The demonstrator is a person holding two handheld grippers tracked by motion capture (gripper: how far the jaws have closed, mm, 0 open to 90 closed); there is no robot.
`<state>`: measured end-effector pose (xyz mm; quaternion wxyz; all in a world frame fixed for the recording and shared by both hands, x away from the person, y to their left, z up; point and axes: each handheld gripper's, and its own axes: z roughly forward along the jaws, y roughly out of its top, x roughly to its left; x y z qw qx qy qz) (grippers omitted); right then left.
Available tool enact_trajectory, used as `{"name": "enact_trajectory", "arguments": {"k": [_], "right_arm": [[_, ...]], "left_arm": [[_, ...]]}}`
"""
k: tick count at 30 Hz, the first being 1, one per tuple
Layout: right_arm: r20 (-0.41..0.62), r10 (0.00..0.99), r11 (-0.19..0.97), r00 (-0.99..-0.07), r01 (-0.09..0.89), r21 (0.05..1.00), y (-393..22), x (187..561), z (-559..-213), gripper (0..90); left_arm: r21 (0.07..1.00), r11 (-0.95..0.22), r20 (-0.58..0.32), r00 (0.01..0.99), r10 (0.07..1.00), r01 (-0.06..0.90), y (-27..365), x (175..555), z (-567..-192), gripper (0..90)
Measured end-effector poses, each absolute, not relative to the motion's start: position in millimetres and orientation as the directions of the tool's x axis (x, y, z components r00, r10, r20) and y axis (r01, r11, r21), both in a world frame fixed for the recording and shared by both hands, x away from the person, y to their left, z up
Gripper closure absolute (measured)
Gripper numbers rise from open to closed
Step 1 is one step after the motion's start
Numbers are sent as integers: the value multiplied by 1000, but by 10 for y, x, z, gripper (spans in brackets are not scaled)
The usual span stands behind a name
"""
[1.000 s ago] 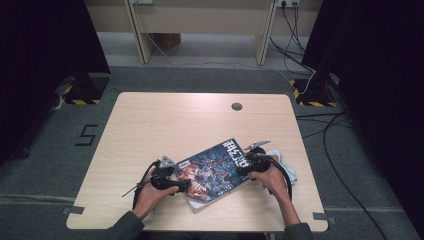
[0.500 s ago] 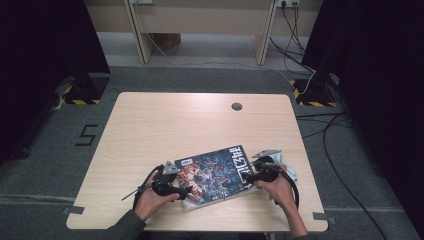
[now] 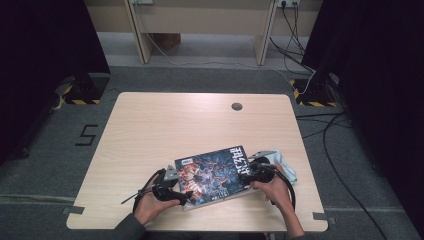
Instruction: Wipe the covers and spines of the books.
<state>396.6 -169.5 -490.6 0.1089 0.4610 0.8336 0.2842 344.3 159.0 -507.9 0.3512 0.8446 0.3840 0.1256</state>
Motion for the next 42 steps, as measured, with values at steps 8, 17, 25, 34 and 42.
{"name": "enact_trajectory", "arguments": {"k": [8,17,25,34,42], "right_arm": [[67,829,426,-555,705,567,-1684,3863,-4900,344],[30,823,454,-567,691,563,-1636,3533,-4883,342],[58,795,477,-604,681,555,-1603,3313,-4877,356],[104,766,473,-634,666,577,-1596,3274,-4817,411],[81,809,391,-582,637,664,-1798,3765,-4701,458]], "left_arm": [[693,-458,-29,656,754,558,1646,3501,-5070,165],[685,-442,-29,628,778,579,1753,3637,-5066,158],[681,-435,-4,596,803,589,1802,3838,-5057,147],[687,-449,66,566,822,571,1776,4009,-5037,150],[743,-384,-23,595,804,549,1721,3807,-4857,248]]}}
